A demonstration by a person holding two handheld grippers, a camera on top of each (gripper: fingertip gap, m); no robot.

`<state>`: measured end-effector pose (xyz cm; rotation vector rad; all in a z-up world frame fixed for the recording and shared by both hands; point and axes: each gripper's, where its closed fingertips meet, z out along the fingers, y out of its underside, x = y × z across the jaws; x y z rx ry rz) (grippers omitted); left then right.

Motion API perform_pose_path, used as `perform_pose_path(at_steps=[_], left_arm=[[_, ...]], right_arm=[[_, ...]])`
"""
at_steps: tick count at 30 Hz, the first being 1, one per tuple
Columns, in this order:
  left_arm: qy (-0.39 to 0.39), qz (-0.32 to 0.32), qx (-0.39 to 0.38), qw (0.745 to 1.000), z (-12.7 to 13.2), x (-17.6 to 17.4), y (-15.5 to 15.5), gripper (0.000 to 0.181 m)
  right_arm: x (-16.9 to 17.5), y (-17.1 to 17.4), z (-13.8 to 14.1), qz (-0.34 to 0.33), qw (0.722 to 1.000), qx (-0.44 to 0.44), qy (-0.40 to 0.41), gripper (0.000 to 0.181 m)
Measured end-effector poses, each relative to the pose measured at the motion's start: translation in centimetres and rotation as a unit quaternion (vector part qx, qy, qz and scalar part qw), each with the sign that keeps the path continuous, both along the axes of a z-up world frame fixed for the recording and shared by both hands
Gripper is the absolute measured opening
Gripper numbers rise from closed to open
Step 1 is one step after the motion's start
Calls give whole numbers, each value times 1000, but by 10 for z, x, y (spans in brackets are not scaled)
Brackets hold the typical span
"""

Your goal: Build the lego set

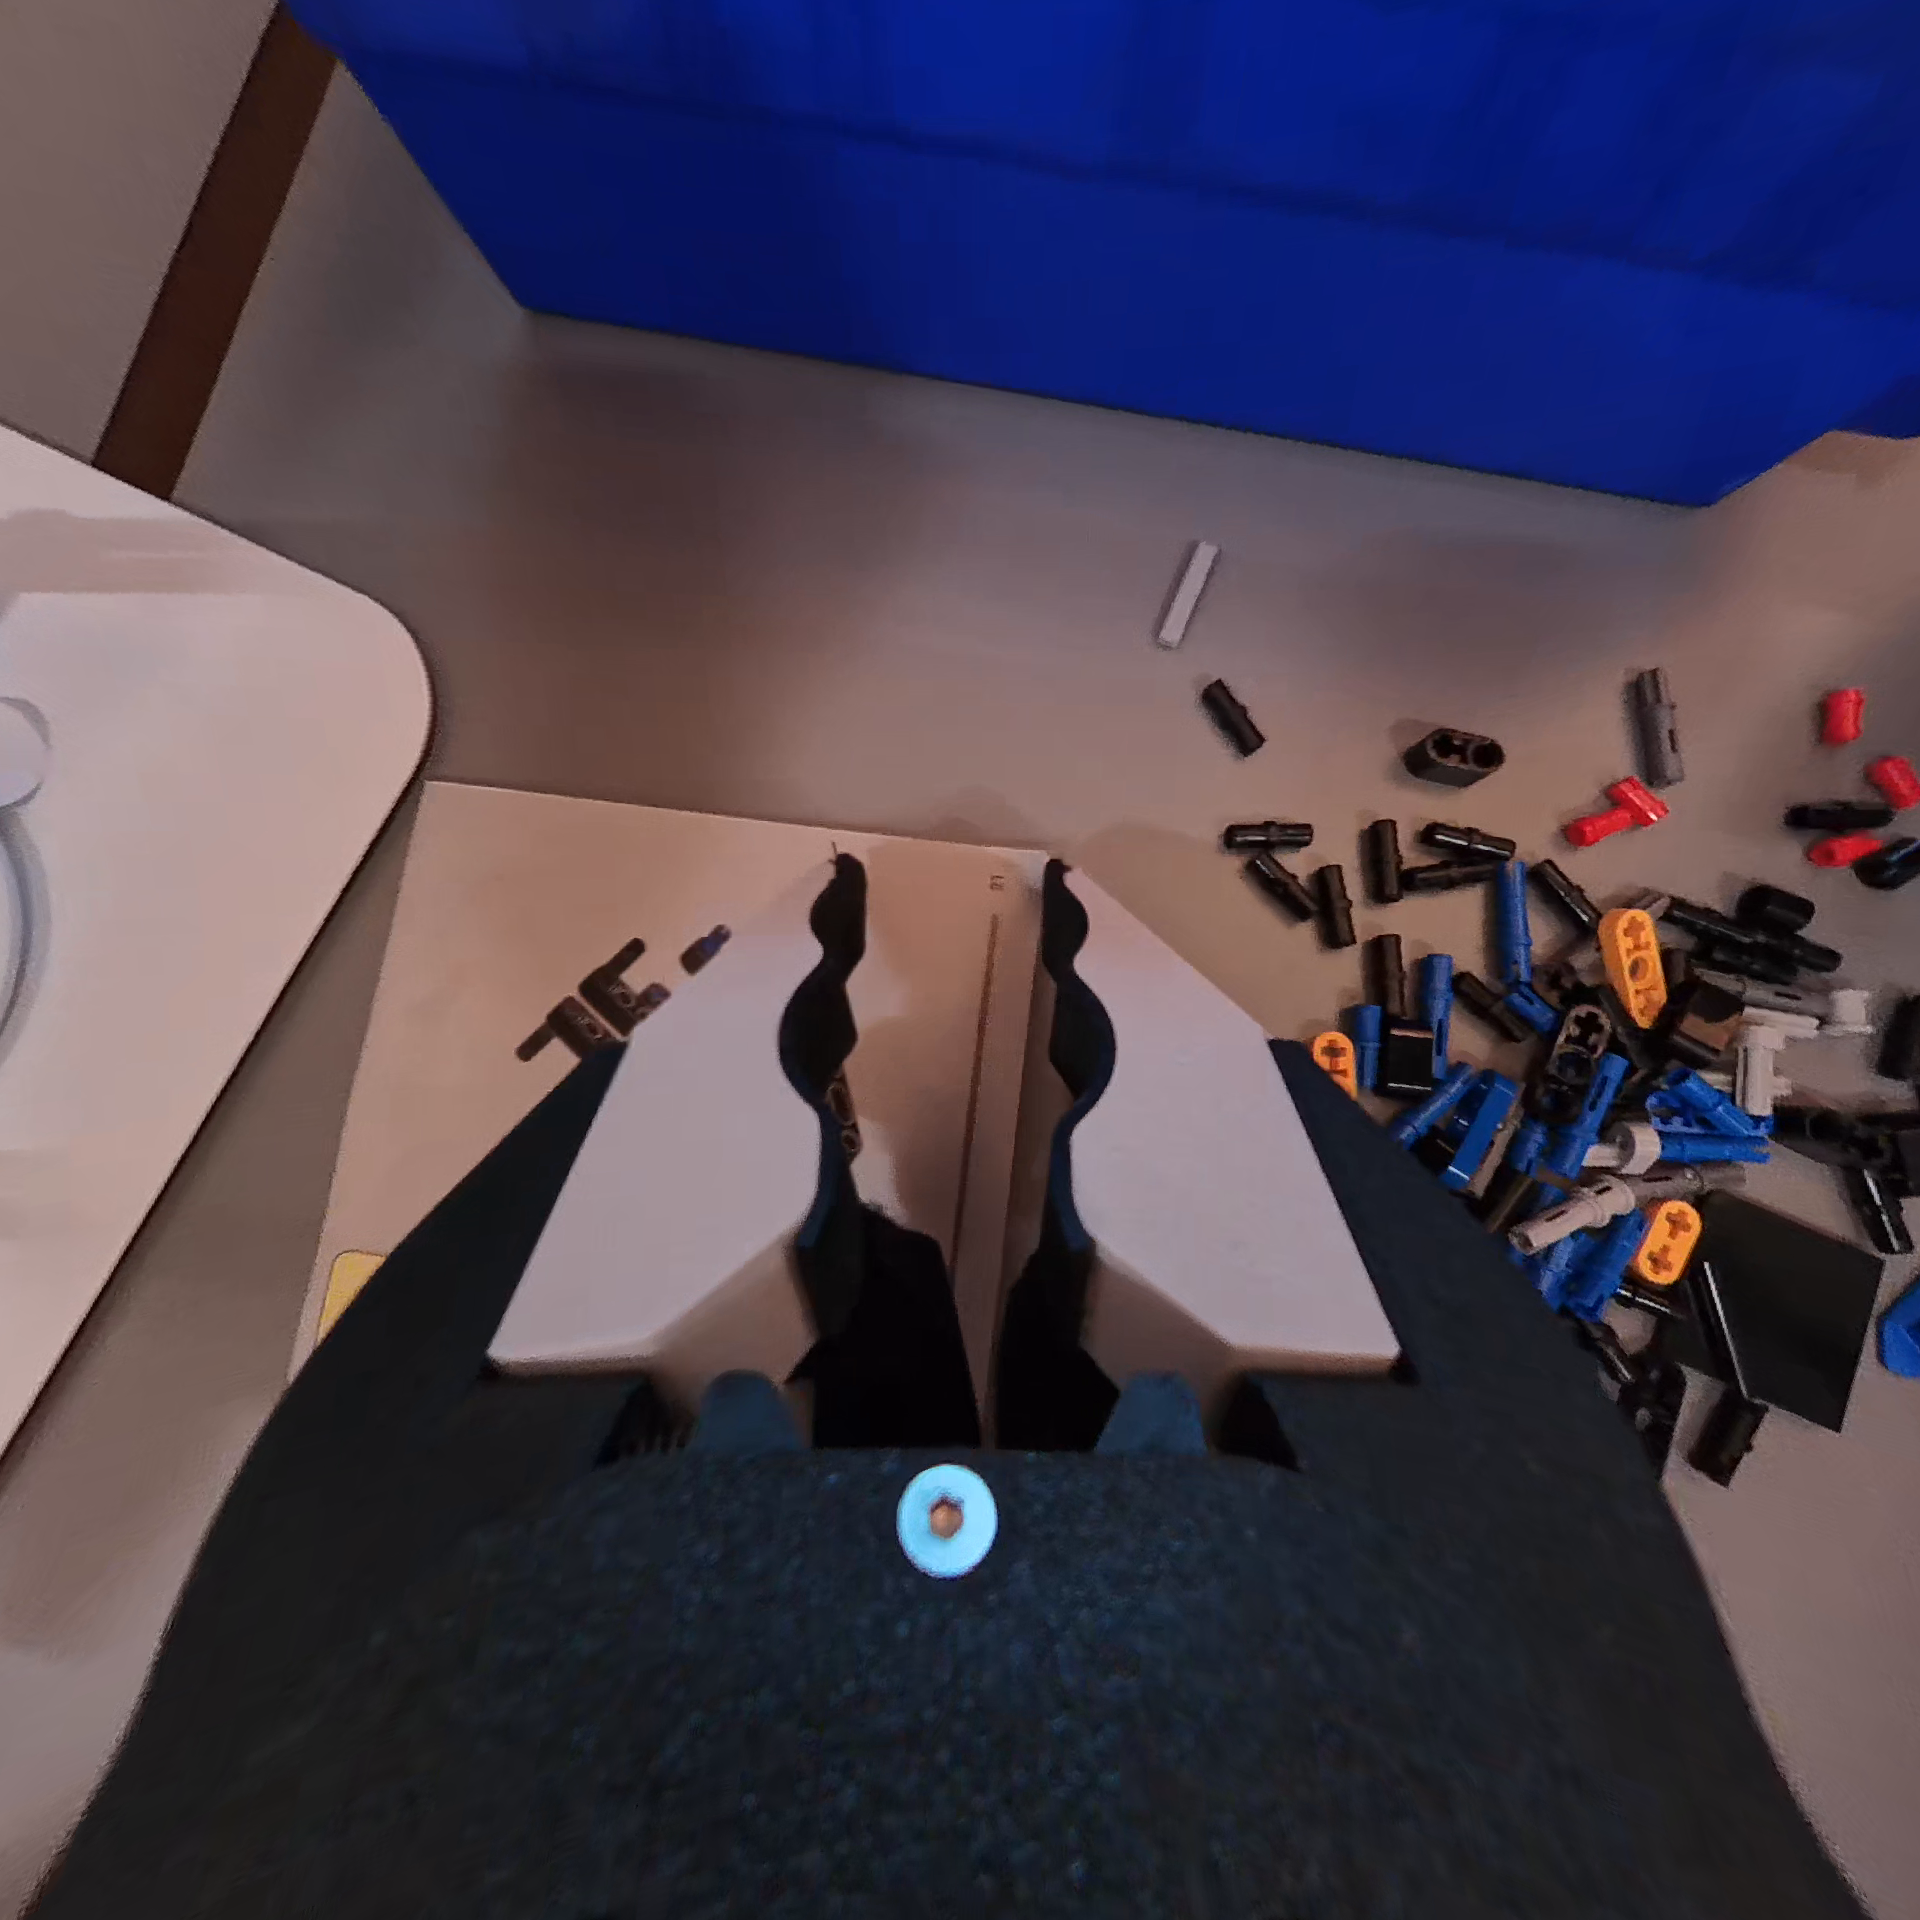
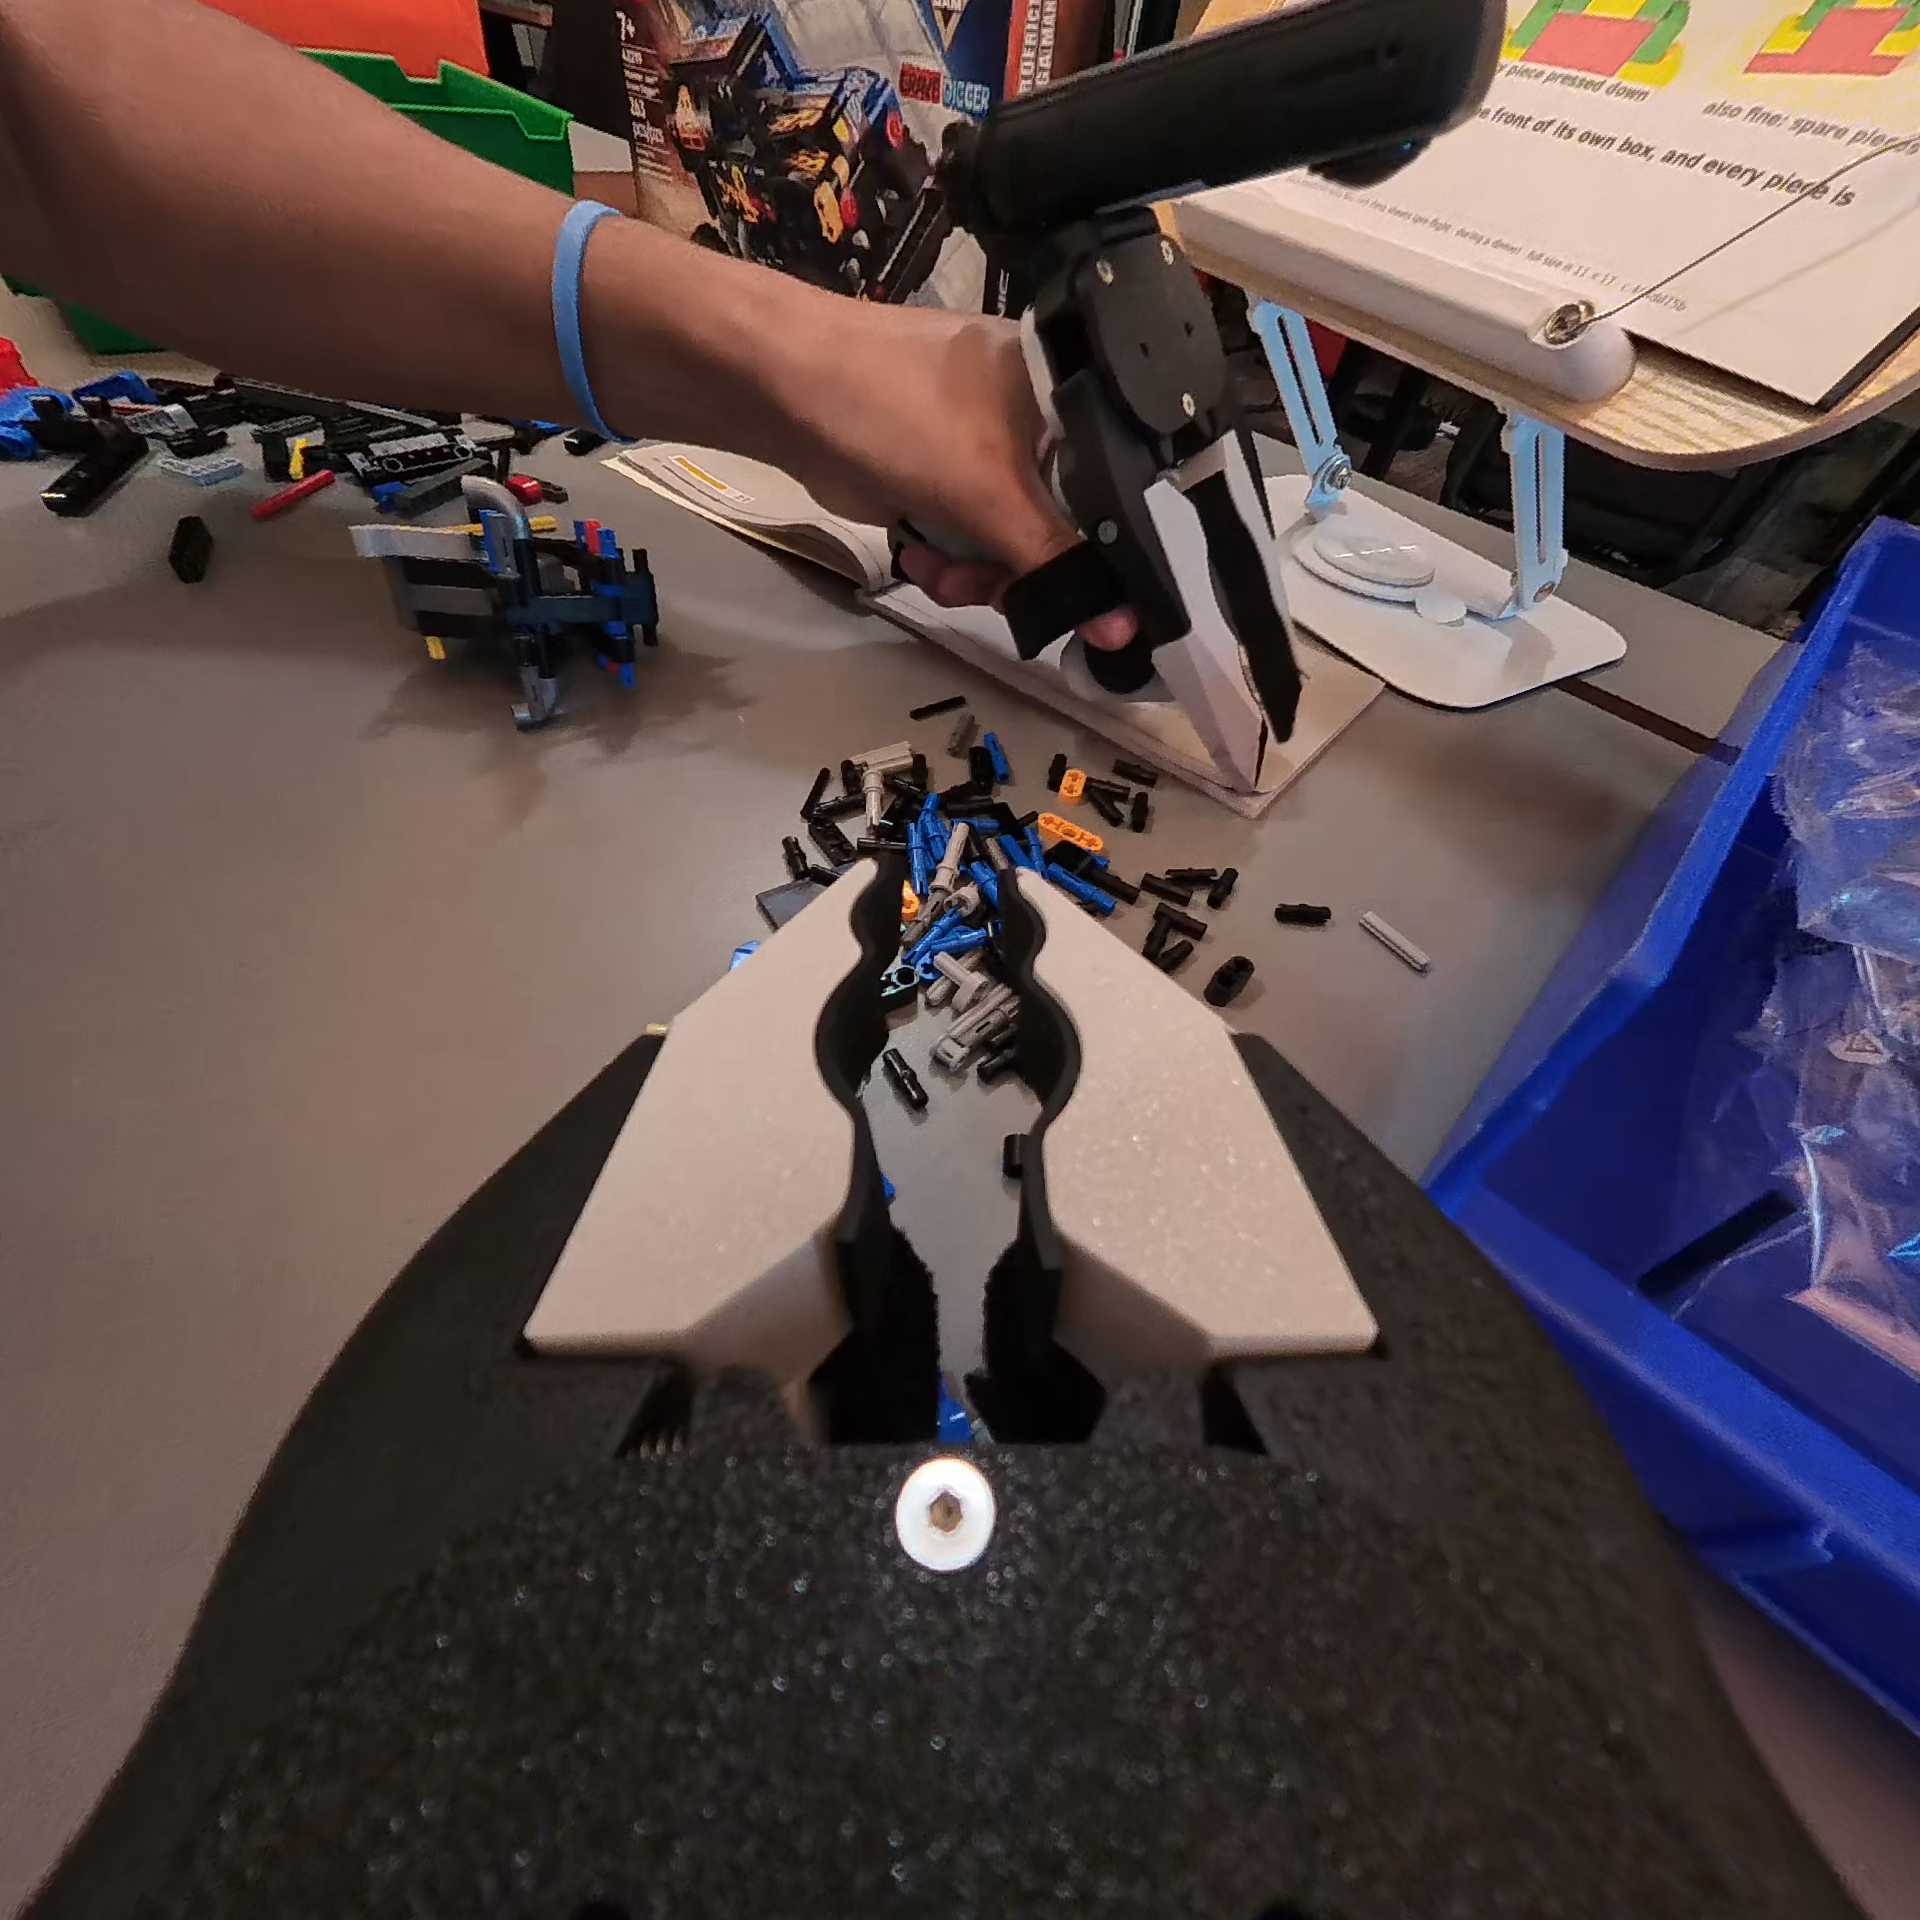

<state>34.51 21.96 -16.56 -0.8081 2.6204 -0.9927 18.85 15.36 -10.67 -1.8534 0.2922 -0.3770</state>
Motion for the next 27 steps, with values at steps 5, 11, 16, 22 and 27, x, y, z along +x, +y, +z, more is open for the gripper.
perform_pose_path(at_steps=[5,11,16,22,27], left_arm=[[2,-23,14,1000,-4,-9,-6,10],[-9,-28,17,999,1,-10,-6,10],[-6,-27,27,999,-3,-10,-2,13],[-12,-19,26,999,2,-4,3,13],[-9,-26,32,999,0,-6,4,15]], right_arm=[[0,0,0,1,1000,1,-1,17],[-1,0,0,4,1000,1,0,17],[-2,0,0,5,1000,1,0,17],[-2,0,0,7,1000,3,4,17],[-2,1,0,8,1000,1,3,17]])
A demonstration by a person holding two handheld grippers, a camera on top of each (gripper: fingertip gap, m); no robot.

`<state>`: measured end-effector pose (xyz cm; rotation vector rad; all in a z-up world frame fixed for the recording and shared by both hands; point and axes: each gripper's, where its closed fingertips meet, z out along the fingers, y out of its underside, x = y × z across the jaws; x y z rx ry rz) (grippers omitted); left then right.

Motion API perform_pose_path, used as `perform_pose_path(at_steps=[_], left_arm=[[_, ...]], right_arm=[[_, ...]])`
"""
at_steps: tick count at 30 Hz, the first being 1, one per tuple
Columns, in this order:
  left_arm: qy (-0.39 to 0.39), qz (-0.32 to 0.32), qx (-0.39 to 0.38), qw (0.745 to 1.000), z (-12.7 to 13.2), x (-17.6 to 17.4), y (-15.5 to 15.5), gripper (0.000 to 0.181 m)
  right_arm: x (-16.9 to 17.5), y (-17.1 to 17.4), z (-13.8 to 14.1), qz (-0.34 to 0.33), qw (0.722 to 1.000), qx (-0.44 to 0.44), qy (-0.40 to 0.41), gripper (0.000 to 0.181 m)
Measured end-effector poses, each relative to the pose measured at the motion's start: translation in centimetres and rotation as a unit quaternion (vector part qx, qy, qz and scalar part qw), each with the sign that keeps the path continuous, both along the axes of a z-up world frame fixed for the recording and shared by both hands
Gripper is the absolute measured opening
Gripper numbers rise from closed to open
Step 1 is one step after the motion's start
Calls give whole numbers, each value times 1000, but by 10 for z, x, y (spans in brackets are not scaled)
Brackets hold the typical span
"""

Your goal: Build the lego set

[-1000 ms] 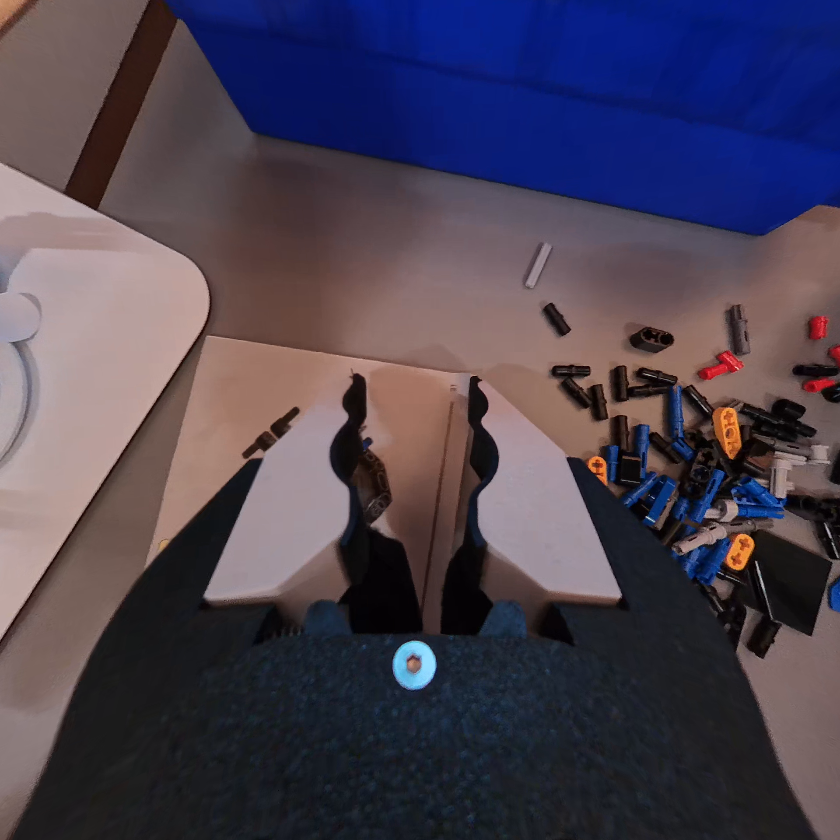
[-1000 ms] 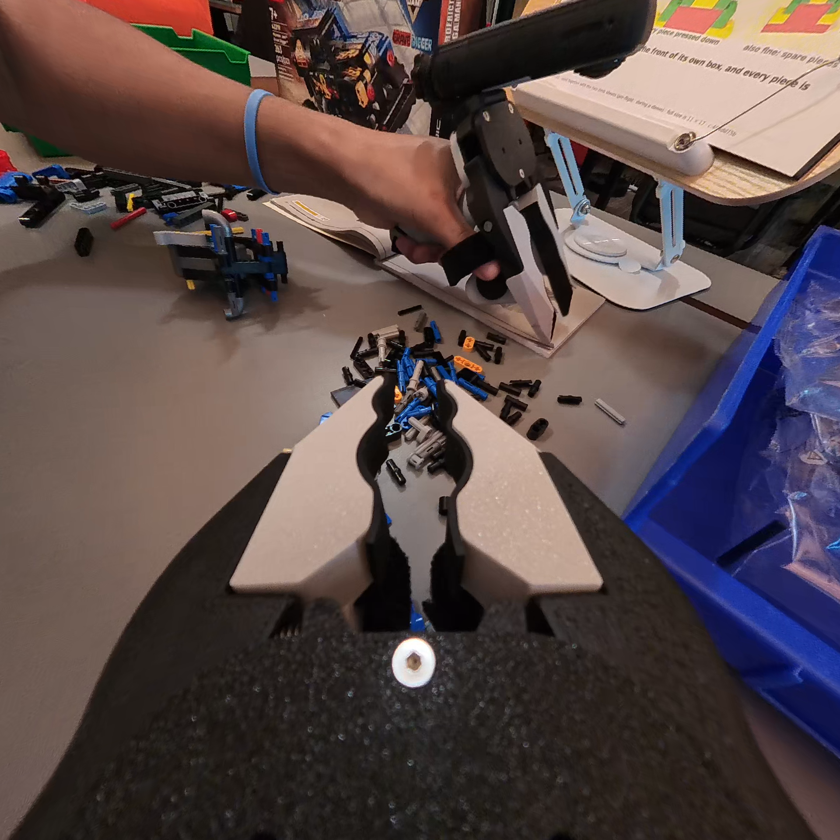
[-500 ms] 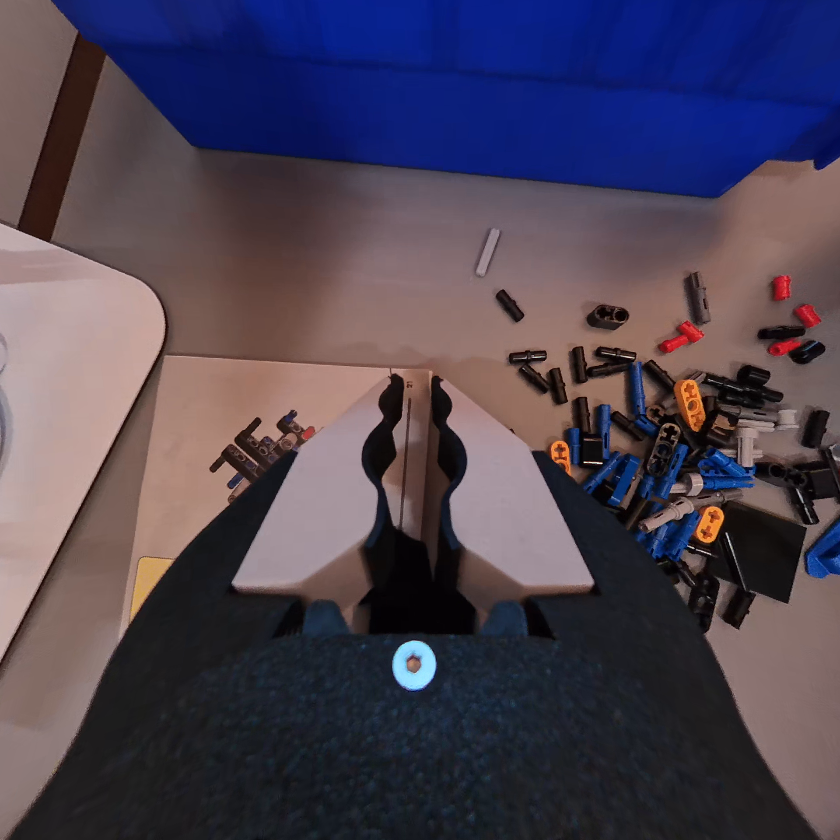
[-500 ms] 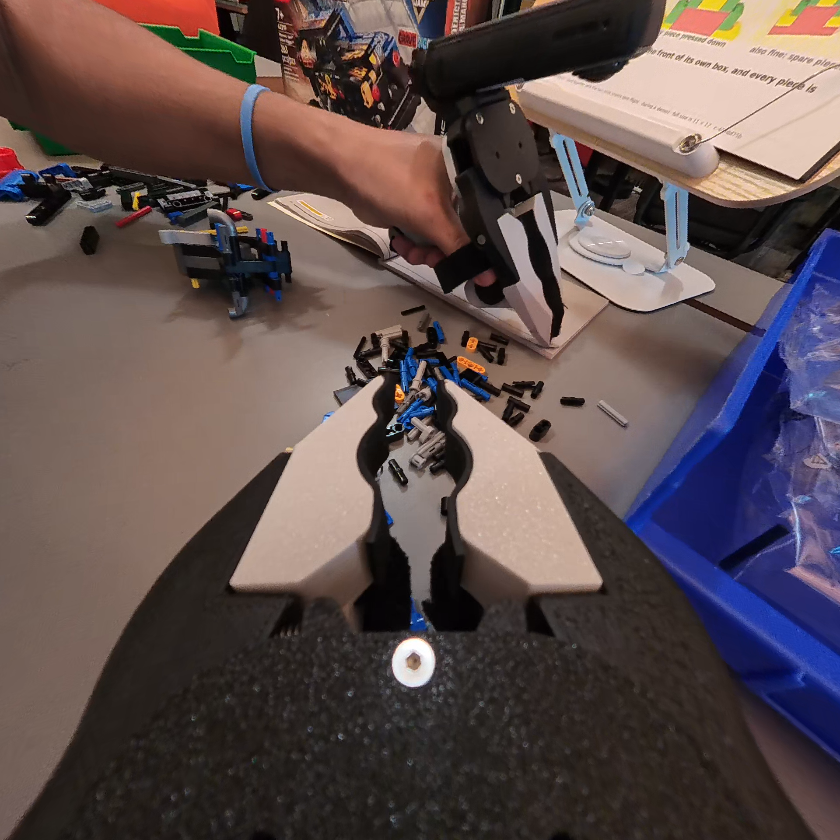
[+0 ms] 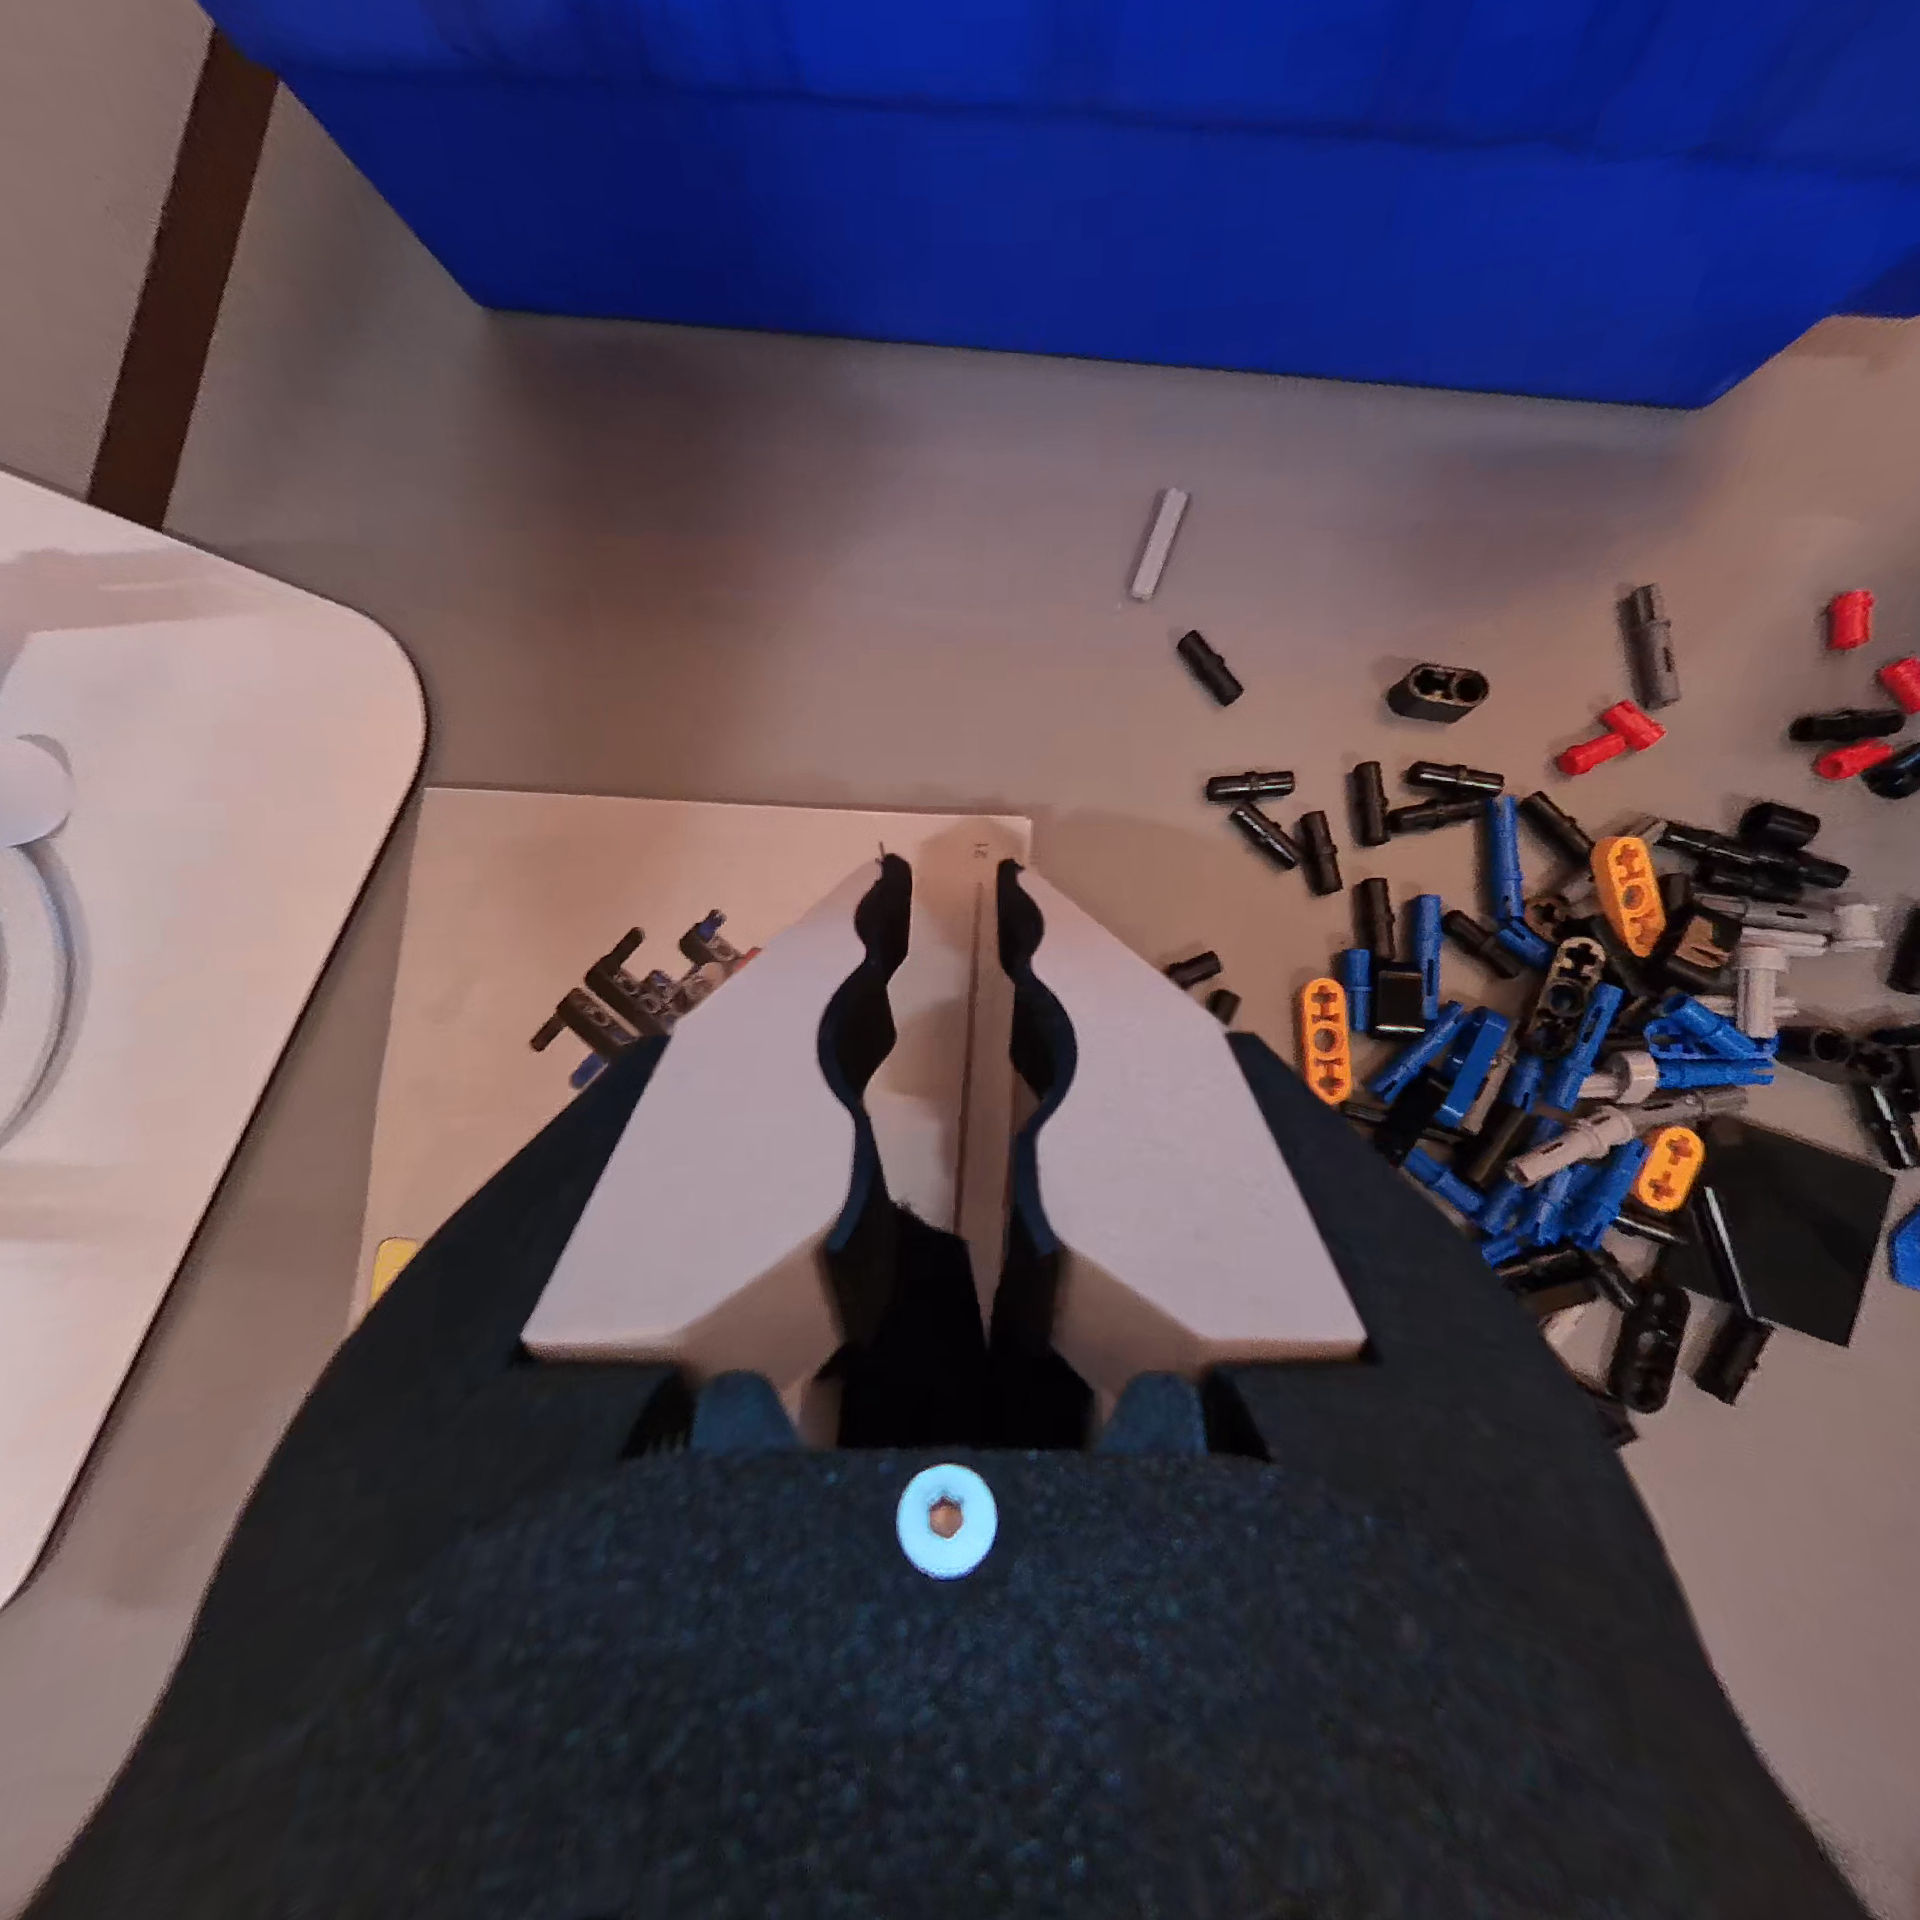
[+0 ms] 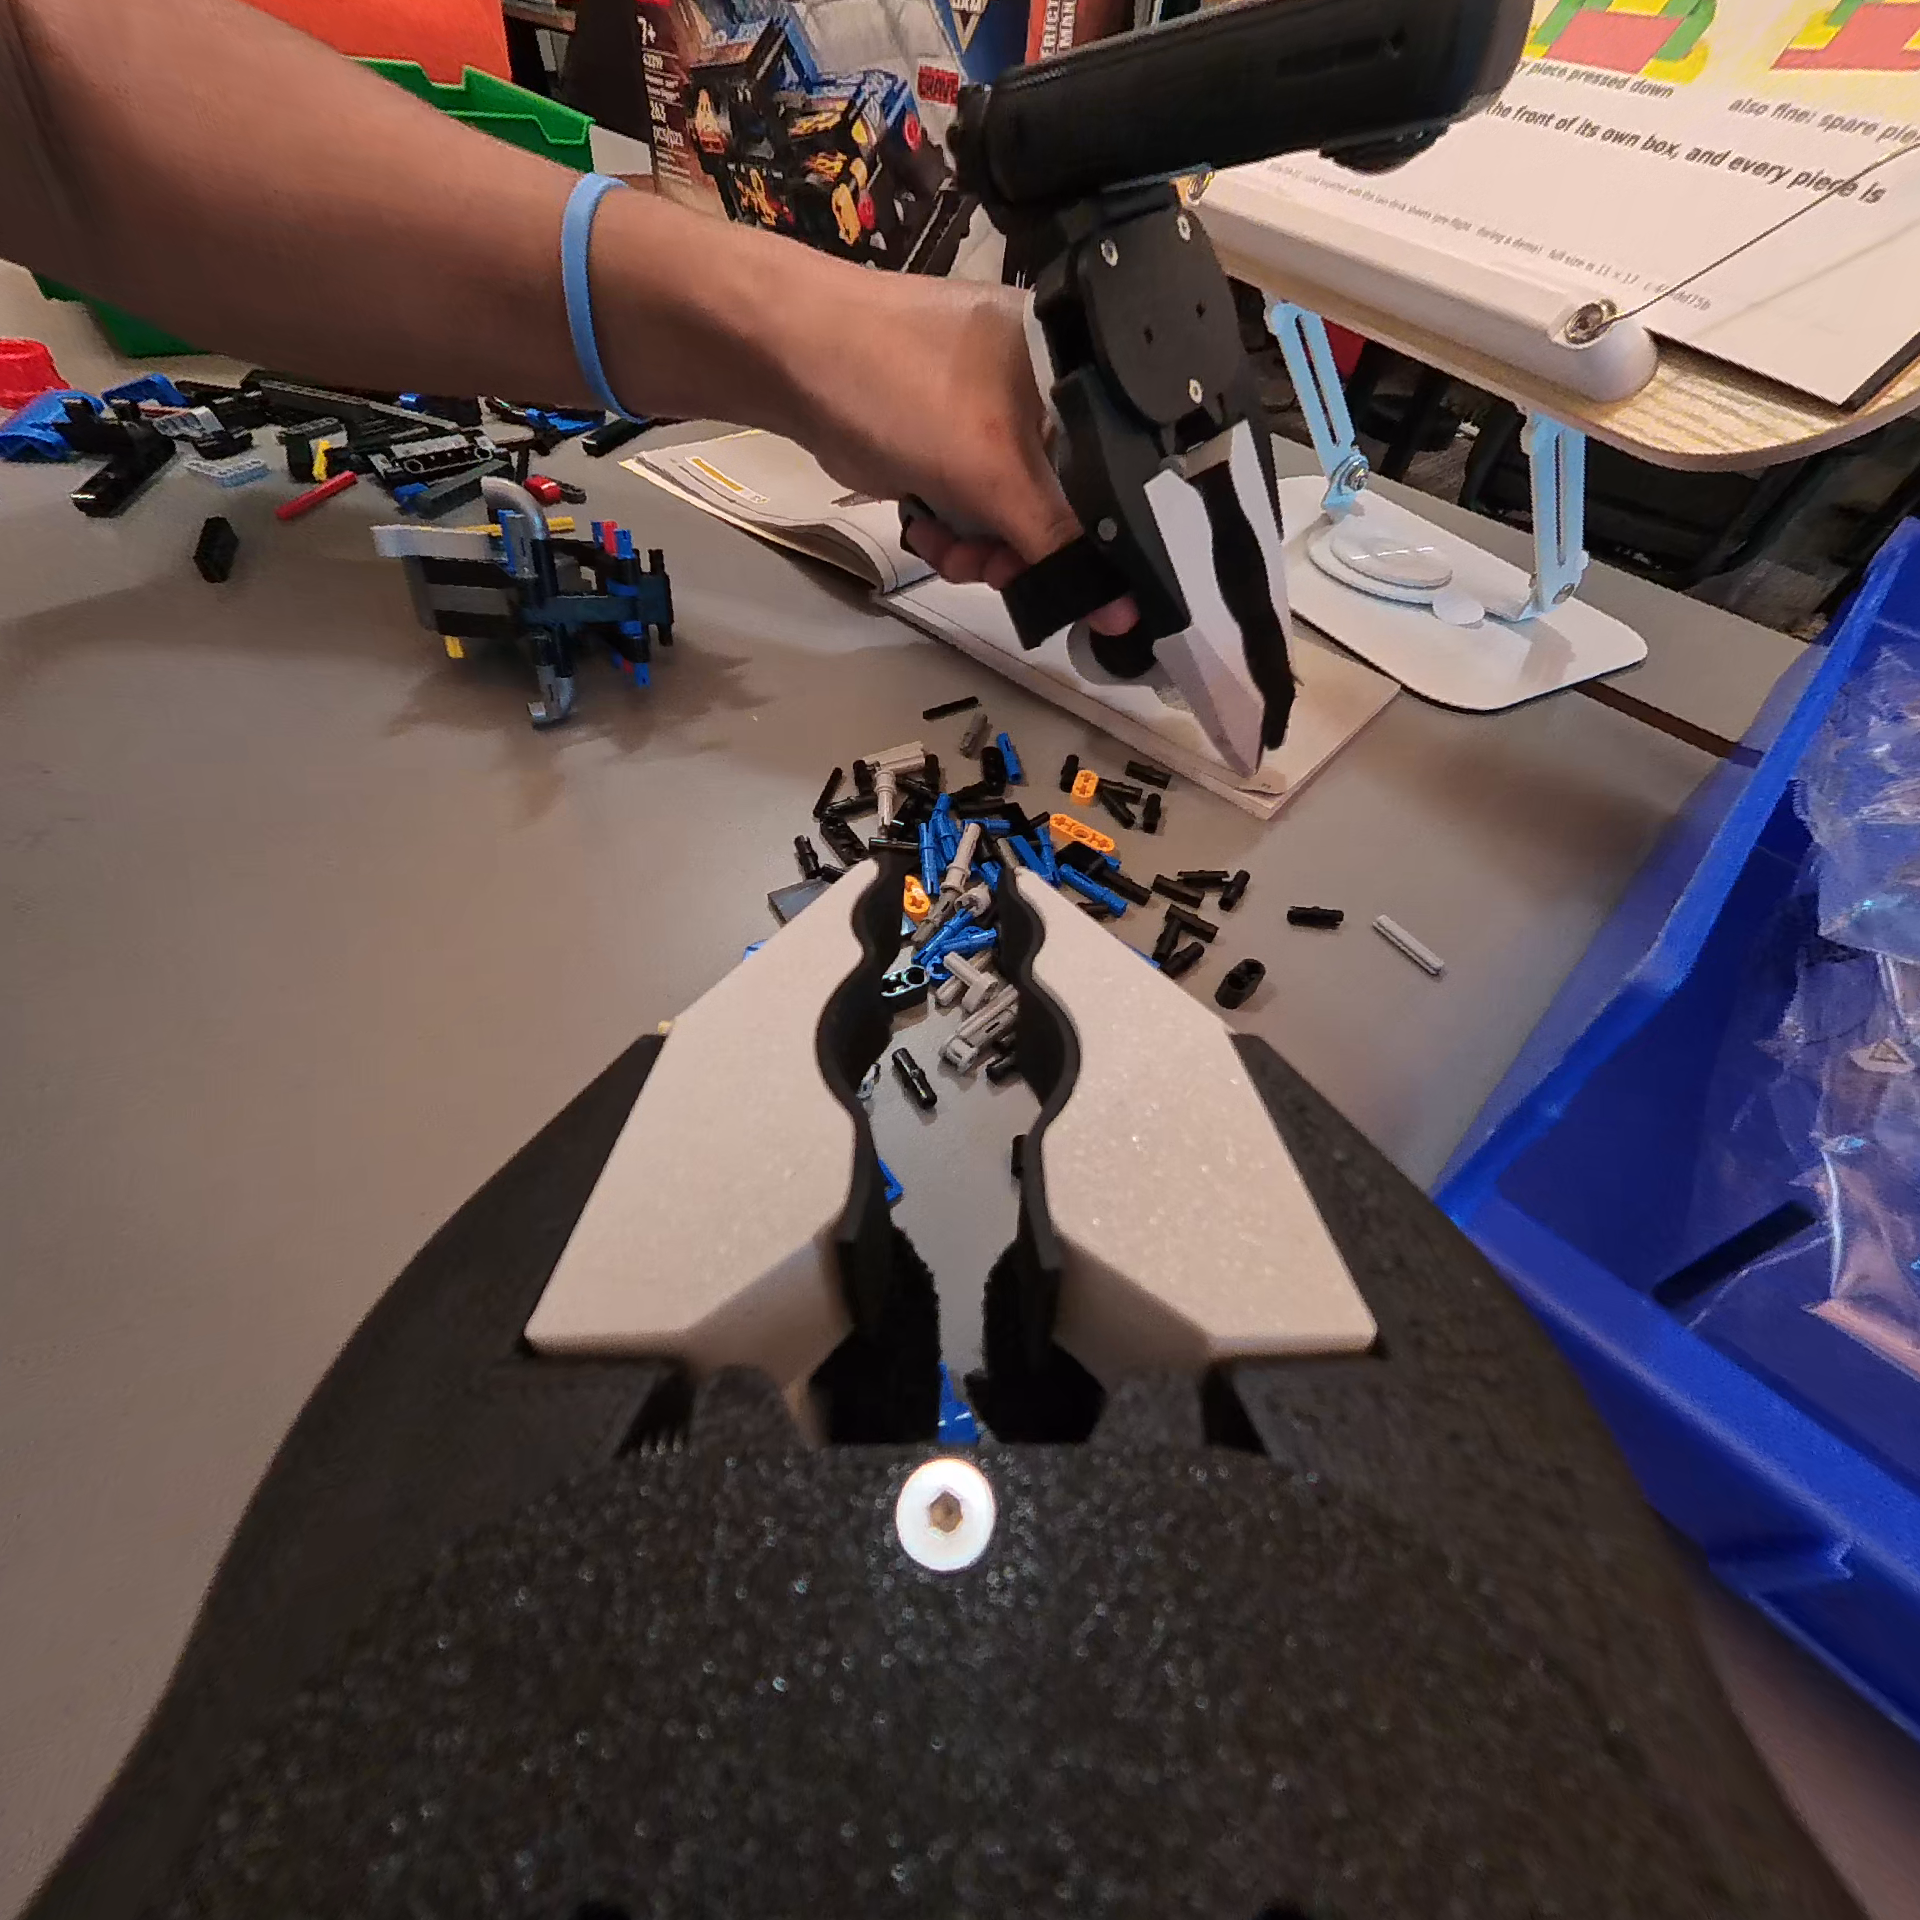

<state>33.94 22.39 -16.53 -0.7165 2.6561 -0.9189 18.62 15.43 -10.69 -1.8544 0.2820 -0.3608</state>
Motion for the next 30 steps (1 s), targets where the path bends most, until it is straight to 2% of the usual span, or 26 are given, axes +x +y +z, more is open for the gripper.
perform_pose_path(at_steps=[9,11,13,19,23,25,28,30], left_arm=[[-3,-6,-1,1000,-2,2,-6,21],[1,-7,-3,1000,-1,1,-6,15],[6,-14,-4,1000,-1,-3,-7,0],[20,-3,-32,999,6,-4,-2,0],[42,22,-110,993,23,-3,12,0],[68,28,-174,982,38,-8,18,0],[109,28,-278,954,66,-20,31,0],[130,33,-346,929,86,-29,45,0]], right_arm=[[0,0,0,1,1000,0,5,17],[0,0,0,1,1000,1,6,17],[0,0,0,1,1000,0,7,17],[3,-2,2,-5,1000,8,7,17],[8,2,19,-9,997,62,41,17],[13,15,33,-3,992,92,84,28],[21,51,50,22,988,93,119,50],[30,77,60,39,986,87,140,47]])
